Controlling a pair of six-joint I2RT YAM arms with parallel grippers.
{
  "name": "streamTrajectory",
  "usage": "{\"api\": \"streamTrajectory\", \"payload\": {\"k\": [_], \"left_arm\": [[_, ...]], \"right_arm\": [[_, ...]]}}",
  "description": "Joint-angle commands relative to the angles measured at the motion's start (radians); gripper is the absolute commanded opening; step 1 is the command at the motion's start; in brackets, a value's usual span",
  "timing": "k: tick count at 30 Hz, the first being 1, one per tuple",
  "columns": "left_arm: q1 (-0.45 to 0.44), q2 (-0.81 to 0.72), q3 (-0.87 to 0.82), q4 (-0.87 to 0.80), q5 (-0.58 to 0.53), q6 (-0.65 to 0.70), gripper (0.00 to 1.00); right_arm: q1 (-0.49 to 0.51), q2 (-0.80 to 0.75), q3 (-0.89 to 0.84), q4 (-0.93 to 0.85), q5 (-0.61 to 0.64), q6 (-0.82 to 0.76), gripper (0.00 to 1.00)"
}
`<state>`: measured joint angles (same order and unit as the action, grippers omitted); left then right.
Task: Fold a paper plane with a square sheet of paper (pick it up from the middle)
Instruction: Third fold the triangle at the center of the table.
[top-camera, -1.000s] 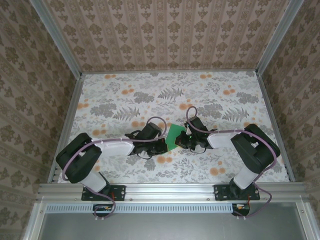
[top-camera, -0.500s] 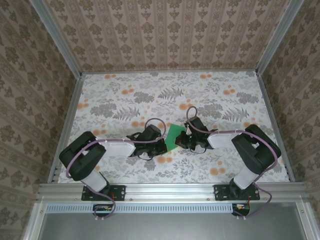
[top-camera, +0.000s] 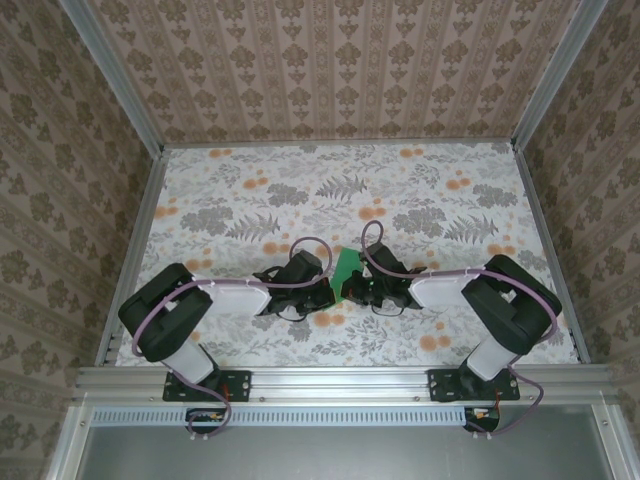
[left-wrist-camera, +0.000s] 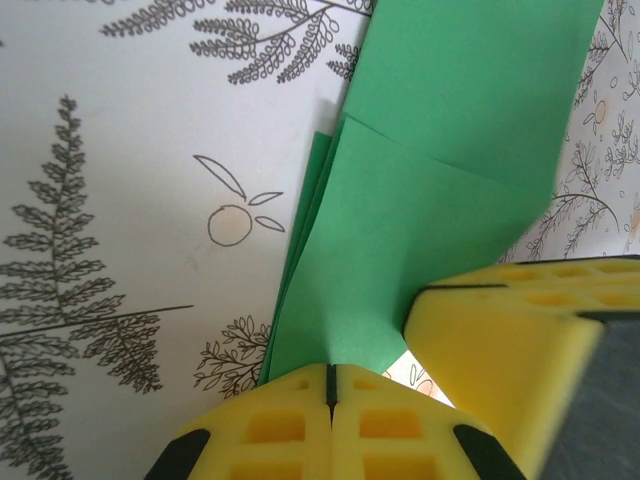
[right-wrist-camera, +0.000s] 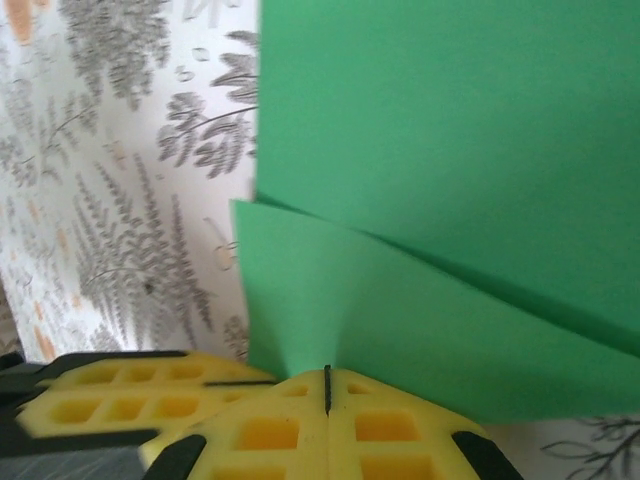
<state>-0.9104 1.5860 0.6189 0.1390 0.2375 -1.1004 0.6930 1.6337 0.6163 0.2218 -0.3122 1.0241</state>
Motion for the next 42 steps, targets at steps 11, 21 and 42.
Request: {"api": "streamTrajectory", "payload": {"k": [11,21,42], "left_arm": [[-0.013,-0.060,-0.033,0.021,0.042,0.014,0.06],[-0.002,-0.029,-0.086,0.026,-0.013,-0.019,0.02],[-0.004,-0.009,-0.053,-0.003,-0.013,-0.004,0.00]], "right_arm": [[0.003,0.038,0.002,-0.027,0.053,0.030,0.05],[0.003,0.041,0.002,-0.034,0.042,0.024,0.05],[0.002,0.045,-0.006,-0.025,0.038,0.030,0.05]]}}
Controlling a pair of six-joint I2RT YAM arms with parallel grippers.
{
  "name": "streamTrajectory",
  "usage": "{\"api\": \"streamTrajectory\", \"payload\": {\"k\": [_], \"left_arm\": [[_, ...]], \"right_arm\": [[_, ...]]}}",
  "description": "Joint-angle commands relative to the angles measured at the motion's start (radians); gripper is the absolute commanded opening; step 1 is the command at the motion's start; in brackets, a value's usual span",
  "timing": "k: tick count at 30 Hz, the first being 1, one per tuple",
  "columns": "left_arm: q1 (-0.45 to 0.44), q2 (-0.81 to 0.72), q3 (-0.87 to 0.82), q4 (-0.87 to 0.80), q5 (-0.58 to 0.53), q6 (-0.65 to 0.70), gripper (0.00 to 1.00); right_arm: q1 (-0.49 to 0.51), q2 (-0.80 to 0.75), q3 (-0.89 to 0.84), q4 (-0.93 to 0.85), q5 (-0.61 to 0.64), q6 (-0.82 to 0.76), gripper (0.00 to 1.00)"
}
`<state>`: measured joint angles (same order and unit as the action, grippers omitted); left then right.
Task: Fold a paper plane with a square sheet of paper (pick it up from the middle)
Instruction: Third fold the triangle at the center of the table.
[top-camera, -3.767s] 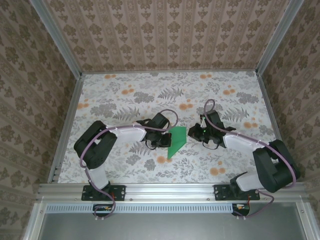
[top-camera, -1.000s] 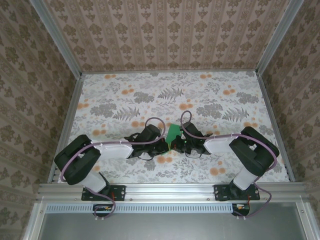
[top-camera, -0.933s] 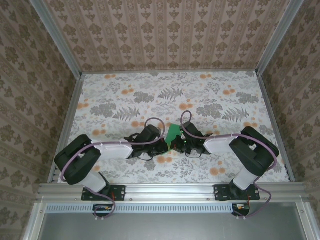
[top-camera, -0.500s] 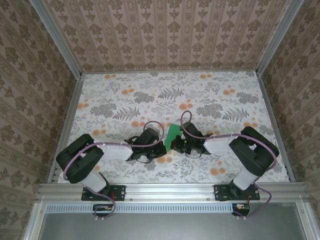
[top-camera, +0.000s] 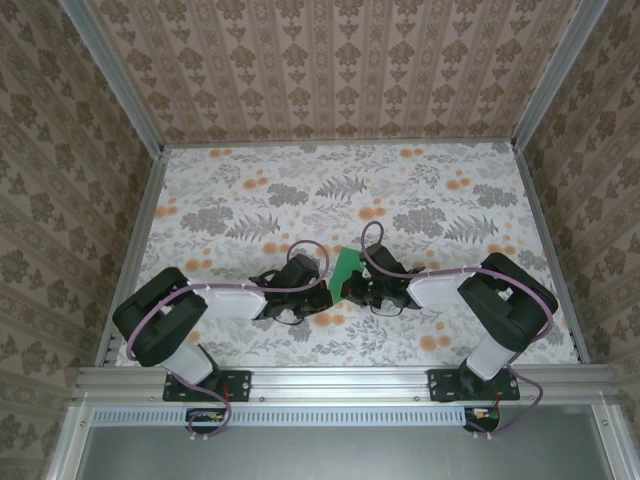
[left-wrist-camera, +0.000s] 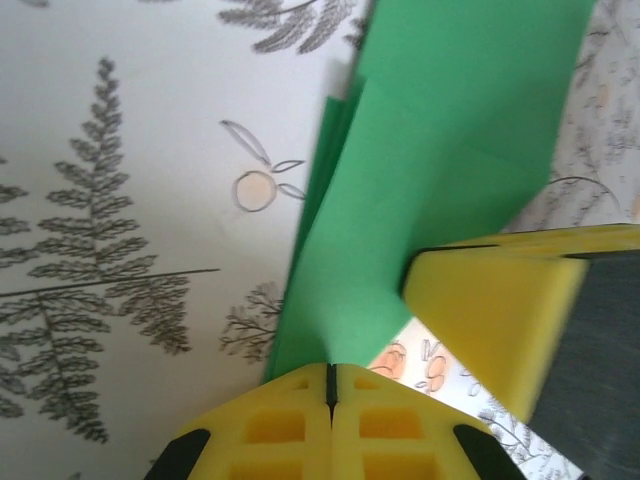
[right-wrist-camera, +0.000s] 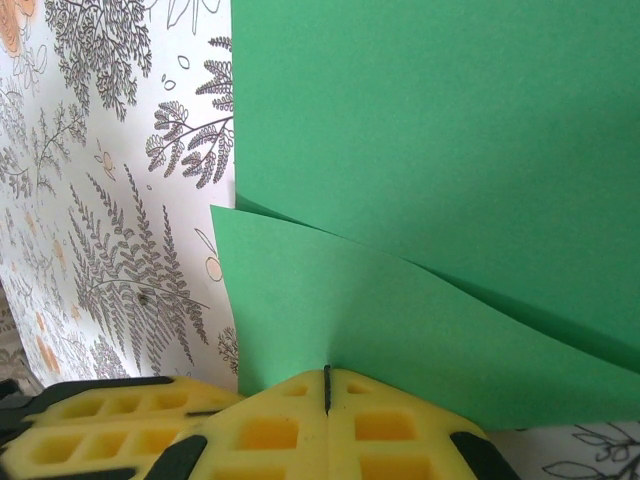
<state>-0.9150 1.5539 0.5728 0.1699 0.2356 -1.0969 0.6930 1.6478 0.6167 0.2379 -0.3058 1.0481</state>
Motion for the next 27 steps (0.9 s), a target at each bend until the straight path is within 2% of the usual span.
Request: {"api": "streamTrajectory", "payload": {"k": [1,8,12,15,23,27], "left_arm": [[0.000,0.027,-0.017,-0.037,-0.011,-0.016,0.00],[0.005,0.027,-0.033,-0.158,-0.058,-0.067,0.00],[0.015,0.042,-0.034,-0.190,-0.047,-0.085,0.00],[0.023,0.060,-0.043,-0.191,-0.028,-0.093,0.00],[0.029,0.071,-0.057,-0.158,-0.004,-0.100,0.00],[0.031,0.064,-0.042,-0.162,0.002,-0.081,0.00]], "right_arm": [[0.001,0.033,-0.008,-0.037,0.031,0.004,0.05],[-0.014,0.026,-0.016,-0.046,0.052,-0.069,0.05],[-0.024,-0.034,-0.048,-0.077,0.178,-0.180,0.05],[-0.057,-0.063,-0.055,-0.109,0.220,-0.228,0.05],[-0.199,-0.100,-0.088,-0.104,0.216,-0.284,0.04],[-0.223,-0.177,-0.046,-0.182,0.195,-0.304,0.06]]}}
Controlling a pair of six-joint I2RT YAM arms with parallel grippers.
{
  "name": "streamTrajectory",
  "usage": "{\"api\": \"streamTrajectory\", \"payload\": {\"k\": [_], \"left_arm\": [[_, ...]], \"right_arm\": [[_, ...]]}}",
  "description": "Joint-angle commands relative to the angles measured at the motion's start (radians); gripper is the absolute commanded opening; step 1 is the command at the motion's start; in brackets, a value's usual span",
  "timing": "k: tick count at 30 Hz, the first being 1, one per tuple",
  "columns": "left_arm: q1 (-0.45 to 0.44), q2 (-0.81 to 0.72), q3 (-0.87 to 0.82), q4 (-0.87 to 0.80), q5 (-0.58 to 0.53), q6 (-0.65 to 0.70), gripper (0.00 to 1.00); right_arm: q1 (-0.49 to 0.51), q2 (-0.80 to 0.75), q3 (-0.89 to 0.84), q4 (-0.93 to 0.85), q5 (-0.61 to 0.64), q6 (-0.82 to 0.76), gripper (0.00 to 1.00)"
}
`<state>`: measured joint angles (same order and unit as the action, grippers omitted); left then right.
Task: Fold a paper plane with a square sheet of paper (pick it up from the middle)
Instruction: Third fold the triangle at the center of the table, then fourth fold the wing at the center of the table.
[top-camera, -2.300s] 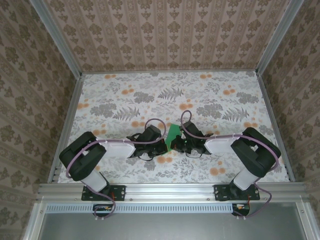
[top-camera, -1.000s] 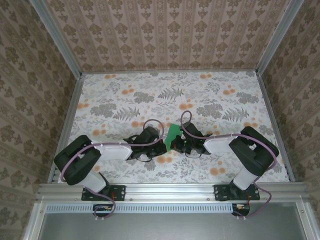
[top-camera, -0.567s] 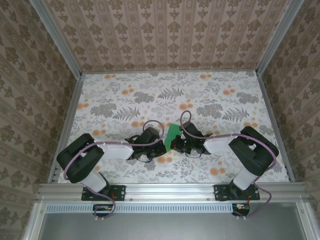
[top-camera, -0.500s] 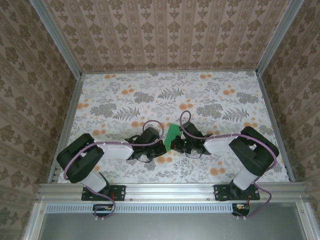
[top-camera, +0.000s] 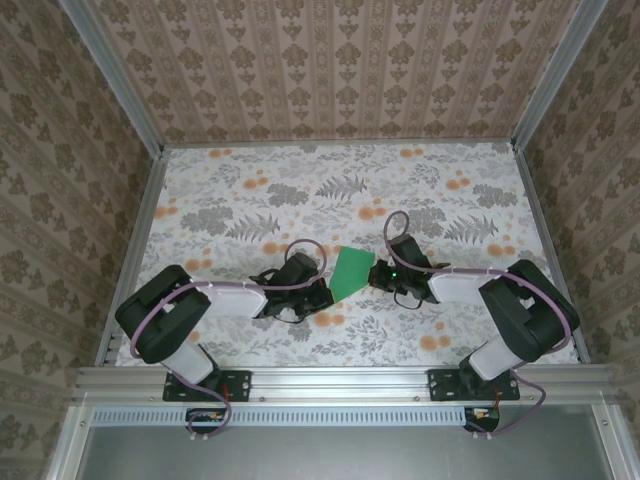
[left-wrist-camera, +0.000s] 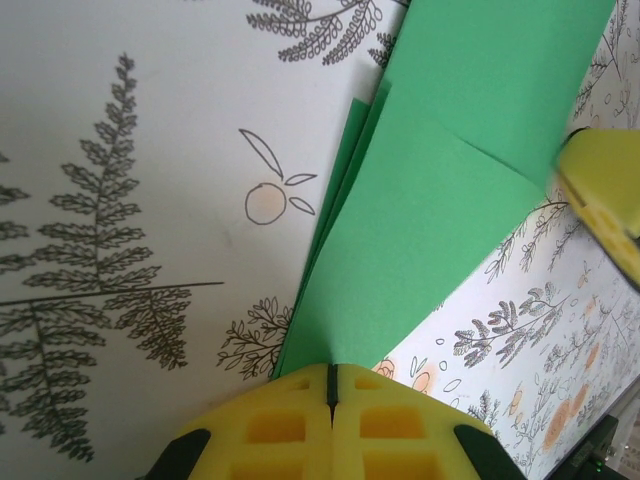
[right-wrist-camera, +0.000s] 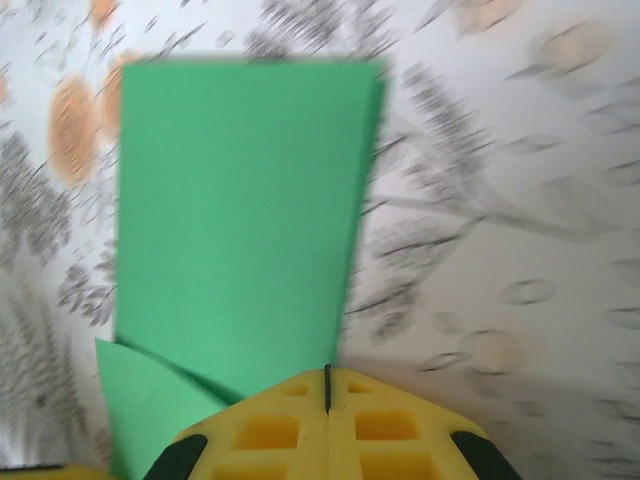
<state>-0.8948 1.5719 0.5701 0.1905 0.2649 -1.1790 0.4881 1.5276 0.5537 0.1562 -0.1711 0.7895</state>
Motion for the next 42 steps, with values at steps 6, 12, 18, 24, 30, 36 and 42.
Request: {"api": "streamTrajectory", "payload": {"k": [6,12,18,24,30,36,42], "left_arm": [[0.011,-0.023,0.038,-0.182,-0.013,0.095,0.07],[0.024,-0.095,0.139,-0.250,-0.050,0.210,0.21],[0.051,-0.040,0.186,-0.263,-0.057,0.242,0.21],[0.059,0.024,0.220,-0.260,-0.056,0.252,0.17],[0.067,0.060,0.222,-0.276,-0.071,0.242,0.13],[0.078,0.076,0.215,-0.276,-0.050,0.232,0.12],[0.077,0.076,0.214,-0.279,-0.047,0.230,0.12]], "right_arm": [[-0.017,-0.166,0.042,-0.170,-0.053,0.028,0.20],[-0.017,-0.162,0.014,-0.153,-0.173,0.139,0.42],[-0.016,-0.117,0.026,-0.156,-0.209,0.169,0.46],[-0.013,-0.059,0.042,-0.152,-0.229,0.177,0.47],[-0.009,-0.017,0.052,-0.114,-0.255,0.183,0.45],[-0.005,0.016,0.064,-0.078,-0.282,0.187,0.42],[-0.005,0.048,0.072,-0.036,-0.306,0.199,0.38]]}}
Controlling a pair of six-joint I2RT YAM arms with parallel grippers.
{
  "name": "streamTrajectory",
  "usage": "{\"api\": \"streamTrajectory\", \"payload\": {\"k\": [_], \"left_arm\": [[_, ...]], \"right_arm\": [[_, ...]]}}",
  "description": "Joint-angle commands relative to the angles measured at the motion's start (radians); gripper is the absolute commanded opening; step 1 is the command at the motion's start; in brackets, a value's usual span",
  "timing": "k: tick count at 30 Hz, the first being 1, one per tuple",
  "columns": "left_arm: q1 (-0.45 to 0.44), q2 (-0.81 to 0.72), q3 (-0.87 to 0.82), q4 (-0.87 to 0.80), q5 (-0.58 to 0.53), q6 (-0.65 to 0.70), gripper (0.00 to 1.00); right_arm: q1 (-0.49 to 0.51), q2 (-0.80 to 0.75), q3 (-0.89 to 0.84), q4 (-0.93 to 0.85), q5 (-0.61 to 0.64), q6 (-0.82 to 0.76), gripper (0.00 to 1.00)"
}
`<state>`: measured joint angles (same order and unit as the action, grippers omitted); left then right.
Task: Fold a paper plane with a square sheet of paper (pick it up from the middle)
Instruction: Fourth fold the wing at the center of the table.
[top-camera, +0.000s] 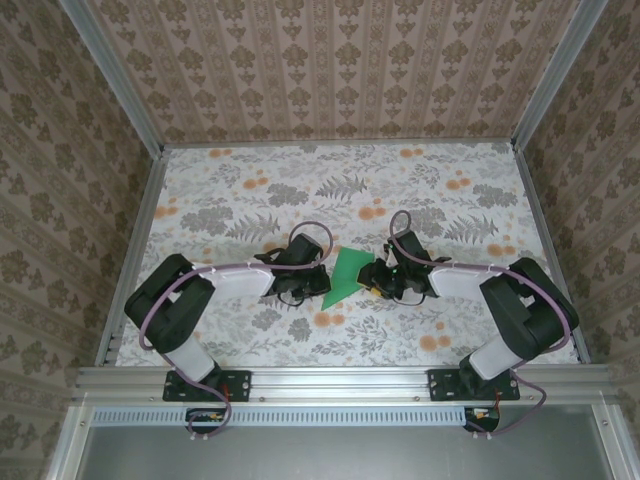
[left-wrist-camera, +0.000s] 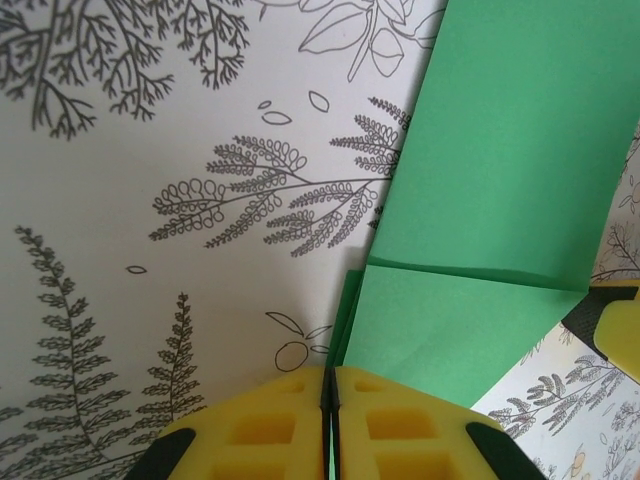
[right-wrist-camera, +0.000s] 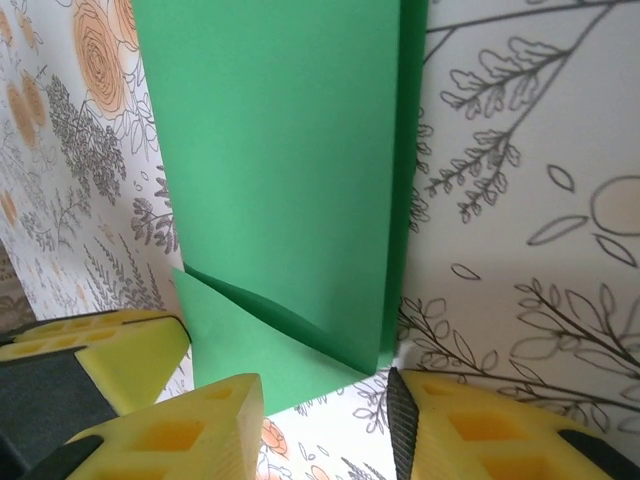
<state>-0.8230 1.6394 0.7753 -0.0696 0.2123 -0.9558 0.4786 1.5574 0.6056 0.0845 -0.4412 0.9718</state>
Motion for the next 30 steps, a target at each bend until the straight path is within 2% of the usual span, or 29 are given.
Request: {"api": "streamTrajectory", "payload": {"k": [1,12,17,22,26,30], "left_arm": [[0.005,0.009,0.009,-0.018,0.006,0.009,0.13],[0.013,-0.003,0.012,-0.033,0.006,0.019,0.14],[0.018,-0.064,0.024,-0.091,-0.017,0.057,0.20],[0.012,-0.173,0.015,-0.122,-0.047,0.158,0.31],[-0.026,-0.233,-0.012,-0.080,-0.058,0.305,0.33],[-0.100,-0.254,-0.012,-0.067,-0.127,0.449,0.48]], "right_arm": [[0.007,0.023,0.022,0.041,-0.039,0.018,0.37],[0.008,0.055,0.020,0.124,-0.080,0.054,0.25],[0.008,0.046,0.015,0.121,-0.063,0.082,0.08],[0.015,-0.053,0.016,0.016,0.016,0.115,0.04],[0.045,-0.127,0.015,-0.061,0.088,0.180,0.03],[0.058,-0.151,0.027,-0.096,0.113,0.247,0.03]]}}
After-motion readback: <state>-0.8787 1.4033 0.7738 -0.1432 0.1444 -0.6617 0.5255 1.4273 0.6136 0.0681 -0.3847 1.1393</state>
